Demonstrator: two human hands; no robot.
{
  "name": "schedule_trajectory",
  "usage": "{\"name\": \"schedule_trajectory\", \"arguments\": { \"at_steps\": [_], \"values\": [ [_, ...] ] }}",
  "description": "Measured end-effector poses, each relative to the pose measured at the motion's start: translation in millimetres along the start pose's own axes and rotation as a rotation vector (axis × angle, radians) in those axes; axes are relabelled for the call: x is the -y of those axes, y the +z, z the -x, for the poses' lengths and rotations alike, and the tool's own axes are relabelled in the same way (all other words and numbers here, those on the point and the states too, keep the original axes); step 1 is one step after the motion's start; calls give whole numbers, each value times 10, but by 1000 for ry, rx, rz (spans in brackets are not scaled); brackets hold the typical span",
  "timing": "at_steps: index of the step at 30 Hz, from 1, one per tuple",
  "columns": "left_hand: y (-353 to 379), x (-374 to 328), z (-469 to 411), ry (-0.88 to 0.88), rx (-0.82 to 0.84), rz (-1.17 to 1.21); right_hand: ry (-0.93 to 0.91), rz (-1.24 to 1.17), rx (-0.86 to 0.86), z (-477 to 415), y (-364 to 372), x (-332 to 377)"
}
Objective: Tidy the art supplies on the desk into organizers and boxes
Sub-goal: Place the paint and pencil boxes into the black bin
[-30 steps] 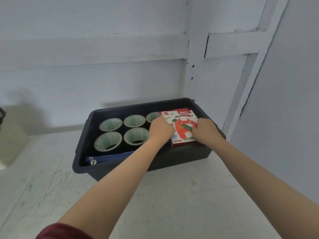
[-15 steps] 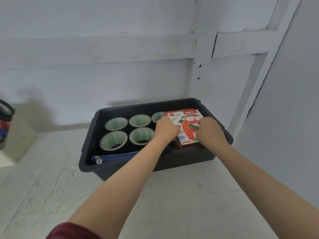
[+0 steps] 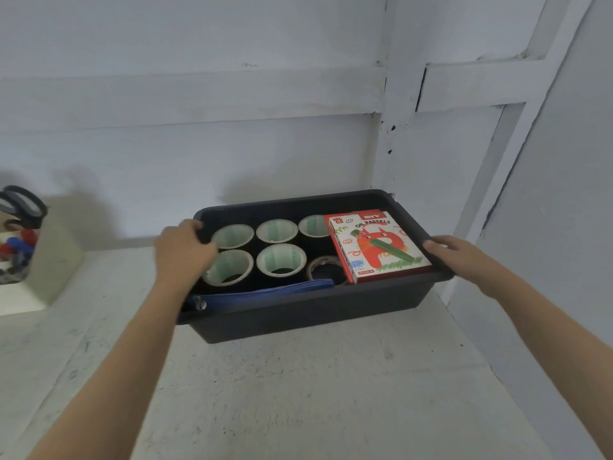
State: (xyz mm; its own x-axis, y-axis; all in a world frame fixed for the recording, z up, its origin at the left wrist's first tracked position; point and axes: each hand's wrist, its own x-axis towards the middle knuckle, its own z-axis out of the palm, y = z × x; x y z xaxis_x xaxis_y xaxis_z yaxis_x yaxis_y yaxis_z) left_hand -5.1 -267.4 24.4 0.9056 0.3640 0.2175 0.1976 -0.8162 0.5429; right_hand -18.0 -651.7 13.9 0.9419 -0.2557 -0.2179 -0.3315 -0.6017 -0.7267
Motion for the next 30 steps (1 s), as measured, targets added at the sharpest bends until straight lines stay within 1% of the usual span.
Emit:
{"name": "schedule_trajectory", "arguments": {
  "at_steps": [1,2,4,5,7,9,15,17,22,25,30],
  "values": [
    [-60,139,5,-43,31,-61,24,-96,45,6,22,-35],
    [-101,251,42,-90,97,-84,41,-195,75,11,51,-76],
    [-127,425,111,-144,211,-42,56,-355,89,15,108,-127],
    [-128,486,135,-146,224,6,55,-400,78,10,128,-133],
    [-101,529,165,-124,193,123,54,-431,43,17,134,-133],
    [-68,560,171,-107,157,172,58,-430,20,42,153,-106],
    [-160,751,120,-101,131,187,52,-431,3,135,308,13],
    [-247,879,84,-112,115,210,33,-447,17,179,427,90],
    [-472,1260,-20,-201,56,292,10,-457,38,312,794,333],
    [-622,1506,-94,-207,19,282,14,-462,56,378,1040,503],
    [-842,1844,-189,-170,-66,157,2,-477,78,495,1416,762]
  ]
}}
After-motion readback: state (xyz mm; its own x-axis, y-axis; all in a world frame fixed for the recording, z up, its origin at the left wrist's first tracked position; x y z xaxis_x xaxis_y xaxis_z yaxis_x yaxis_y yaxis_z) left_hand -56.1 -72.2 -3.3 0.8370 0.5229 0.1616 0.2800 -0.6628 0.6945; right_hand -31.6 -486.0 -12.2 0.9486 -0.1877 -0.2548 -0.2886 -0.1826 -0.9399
